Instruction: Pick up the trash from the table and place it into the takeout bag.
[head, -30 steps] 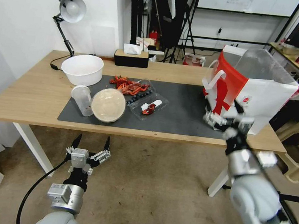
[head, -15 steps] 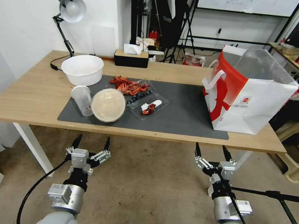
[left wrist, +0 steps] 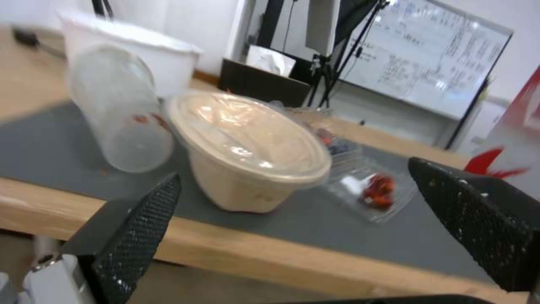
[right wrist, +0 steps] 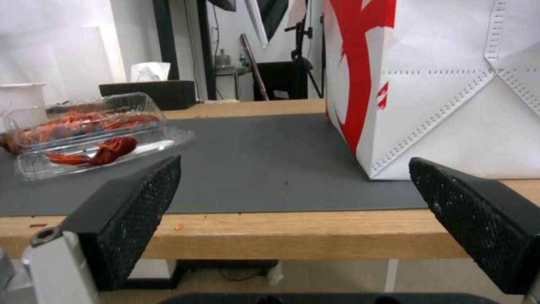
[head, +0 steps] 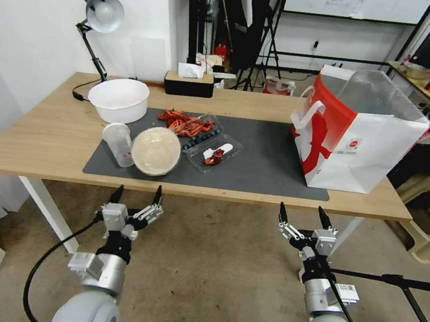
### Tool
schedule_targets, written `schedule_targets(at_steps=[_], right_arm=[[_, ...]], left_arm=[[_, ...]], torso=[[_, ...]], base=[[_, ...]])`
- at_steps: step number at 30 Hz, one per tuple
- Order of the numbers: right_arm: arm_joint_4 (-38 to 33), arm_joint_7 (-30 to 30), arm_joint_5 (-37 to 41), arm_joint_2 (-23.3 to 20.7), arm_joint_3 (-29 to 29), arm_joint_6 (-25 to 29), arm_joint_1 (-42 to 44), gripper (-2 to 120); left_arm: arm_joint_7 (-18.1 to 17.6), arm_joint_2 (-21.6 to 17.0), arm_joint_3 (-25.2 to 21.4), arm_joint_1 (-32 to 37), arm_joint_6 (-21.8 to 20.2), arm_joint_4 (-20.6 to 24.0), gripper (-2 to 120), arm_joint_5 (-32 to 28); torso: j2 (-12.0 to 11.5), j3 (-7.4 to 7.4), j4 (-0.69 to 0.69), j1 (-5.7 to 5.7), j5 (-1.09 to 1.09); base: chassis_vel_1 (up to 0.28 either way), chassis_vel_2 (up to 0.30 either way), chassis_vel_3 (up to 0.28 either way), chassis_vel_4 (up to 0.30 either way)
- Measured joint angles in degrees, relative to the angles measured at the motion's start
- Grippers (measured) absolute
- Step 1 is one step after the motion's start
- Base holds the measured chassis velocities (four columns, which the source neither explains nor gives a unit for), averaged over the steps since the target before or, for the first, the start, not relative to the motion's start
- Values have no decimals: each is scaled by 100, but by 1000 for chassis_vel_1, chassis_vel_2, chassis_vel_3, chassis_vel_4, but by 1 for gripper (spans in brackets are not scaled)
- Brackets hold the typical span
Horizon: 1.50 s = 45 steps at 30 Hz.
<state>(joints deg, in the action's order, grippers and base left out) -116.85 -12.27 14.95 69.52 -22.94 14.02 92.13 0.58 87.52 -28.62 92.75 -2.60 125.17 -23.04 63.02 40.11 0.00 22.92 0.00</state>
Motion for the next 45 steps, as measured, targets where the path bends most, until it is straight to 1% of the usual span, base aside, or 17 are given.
schedule_targets(at_steps=[1, 2, 5, 10, 21, 25, 28, 29, 31, 32, 33, 35, 37, 39, 41, 42, 45], right_arm=[[0, 0, -18, 10, 0, 7, 11, 100], [0, 0, -18, 10, 0, 7, 11, 100], [-2, 2, -56, 21, -1, 12, 28, 100], [-23, 3, -109, 43, 1, 13, 36, 100], [-6, 3, -204, 100, 18, 26, 52, 100], [11, 3, -229, 118, 19, 39, 60, 100], [34, 3, -262, 137, 22, 54, 68, 100], [34, 3, -262, 137, 22, 54, 68, 100], [46, 2, -277, 138, 22, 63, 71, 100], [56, 3, -284, 138, 22, 74, 71, 100], [56, 3, -284, 138, 22, 74, 71, 100], [68, 2, -286, 138, 21, 80, 70, 100], [83, 3, -291, 146, 19, 90, 63, 100], [86, 2, -293, 148, 19, 92, 63, 100], [101, 2, -312, 166, 22, 107, 59, 100], [101, 2, -312, 166, 22, 107, 59, 100], [117, 0, -324, 178, 23, 122, 58, 100]], left_arm=[[-124, -107, 19, -185, -209, -16, 100, -533], [-124, -107, 19, -185, -209, -16, 100, -533], [-346, -327, 6, -585, -476, -179, 100, -1347], [-567, -496, -34, -887, -672, -445, 100, -1644], [-699, -653, -46, -1255, -764, -783, 99, -1753], [-774, -726, -73, -1364, -851, -872, 93, -1775], [-822, -800, -81, -1459, -937, -941, 78, -1833], [-822, -800, -81, -1459, -937, -941, 78, -1833], [-830, -821, -79, -1480, -973, -951, 72, -1858], [-831, -838, -72, -1488, -1024, -952, 63, -1876], [-831, -838, -72, -1488, -1024, -952, 63, -1876], [-830, -847, -66, -1491, -1067, -952, 56, -1898], [-827, -860, -64, -1492, -1110, -952, 44, -1907], [-825, -863, -64, -1492, -1113, -952, 43, -1907], [-793, -884, -64, -1487, -1115, -945, 31, -1905], [-793, -884, -64, -1487, -1115, -945, 31, -1905], [-679, -908, -66, -1469, -1076, -925, 18, -1861]], torso=[[0, 0, 0, 0, 0], [0, 0, 0, 0, 0], [0, 0, 0, 0, 0], [0, 0, 0, 0, -1], [0, 0, 0, 0, 0], [0, -1, 0, 0, 0], [0, -1, 0, 0, 0], [0, -1, 0, 0, 0], [0, -1, 0, 0, 0], [0, -1, 0, 0, 1], [0, -1, 0, 0, 1], [0, -1, 0, 0, 1], [0, -1, 0, 0, 0], [0, -1, 1, 0, 0], [0, -1, 1, 0, 0], [0, -1, 1, 0, 0], [0, -1, 1, 0, -1]], base=[[0, 0, 0, 0], [0, 0, 0, 0], [0, 0, 0, 0], [0, 0, 0, 0], [0, 0, 0, 0], [0, 0, 0, 0], [0, 0, 0, 0], [0, 0, 0, 0], [0, 0, 0, 0], [0, 0, 0, 0], [0, 0, 0, 0], [0, 0, 0, 0], [0, 0, 0, 0], [0, 0, 0, 0], [0, 0, 0, 0], [0, 0, 0, 0], [0, 0, 0, 0]])
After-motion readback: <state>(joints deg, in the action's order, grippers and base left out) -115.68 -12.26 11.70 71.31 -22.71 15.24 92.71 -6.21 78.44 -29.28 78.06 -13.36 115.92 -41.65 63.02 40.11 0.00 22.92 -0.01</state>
